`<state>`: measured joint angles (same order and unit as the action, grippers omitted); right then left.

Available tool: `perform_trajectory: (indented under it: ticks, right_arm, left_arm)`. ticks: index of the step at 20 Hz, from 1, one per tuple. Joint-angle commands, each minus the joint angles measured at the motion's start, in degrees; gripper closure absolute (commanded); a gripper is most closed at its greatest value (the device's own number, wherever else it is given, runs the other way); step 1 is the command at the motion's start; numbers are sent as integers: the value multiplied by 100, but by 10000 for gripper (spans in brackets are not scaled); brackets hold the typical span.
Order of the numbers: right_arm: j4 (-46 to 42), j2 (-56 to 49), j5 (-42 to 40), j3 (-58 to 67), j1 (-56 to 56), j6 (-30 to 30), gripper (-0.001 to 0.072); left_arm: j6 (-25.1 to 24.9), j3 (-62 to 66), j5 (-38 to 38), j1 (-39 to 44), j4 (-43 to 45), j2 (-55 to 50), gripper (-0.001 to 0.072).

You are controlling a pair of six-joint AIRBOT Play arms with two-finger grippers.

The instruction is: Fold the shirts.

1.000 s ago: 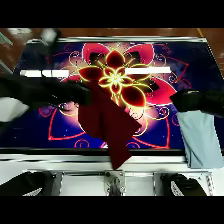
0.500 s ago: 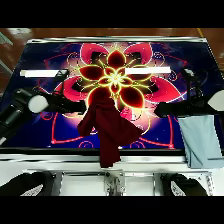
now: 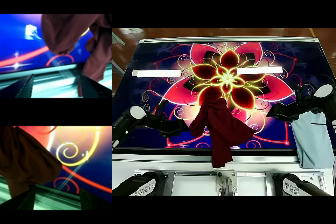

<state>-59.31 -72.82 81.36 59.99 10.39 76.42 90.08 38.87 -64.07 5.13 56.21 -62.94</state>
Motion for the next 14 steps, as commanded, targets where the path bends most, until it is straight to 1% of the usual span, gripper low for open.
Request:
perform_trajectory:
  ticks: [1,4,5,6,7,8,9,10,11,14]
  right_arm:
    - [269,-490,13,-2,131,-173,43]
    - [280,-776,57,-2,129,-170,43]
    - [280,-839,70,-2,129,-170,43]
    - [245,-896,37,-33,129,-166,43]
    - [275,-935,-50,-138,129,-146,43]
    - [345,-960,-168,-304,129,-149,43]
    - [439,-964,-286,-485,129,-153,43]
    - [553,-964,-409,-697,129,-160,43]
    - [656,-964,-505,-905,127,-155,43]
    - [1161,-964,-935,-1547,107,-155,43]
  left_arm:
    - [-116,-616,979,323,-719,-404,36]
    - [-116,-518,1486,382,-837,-785,42]
    - [-114,-494,1700,382,-903,-828,63]
    - [-111,-472,1849,382,-933,-855,184]
    - [-111,-468,1976,382,-973,-876,289]
    - [-111,-468,2050,382,-1003,-883,351]
    - [-111,-466,2076,382,-1019,-881,471]
    - [-114,-466,2076,382,-1019,-879,677]
    - [-151,-457,2076,382,-1019,-876,670]
    - [-503,-341,2009,382,-1016,-835,671]
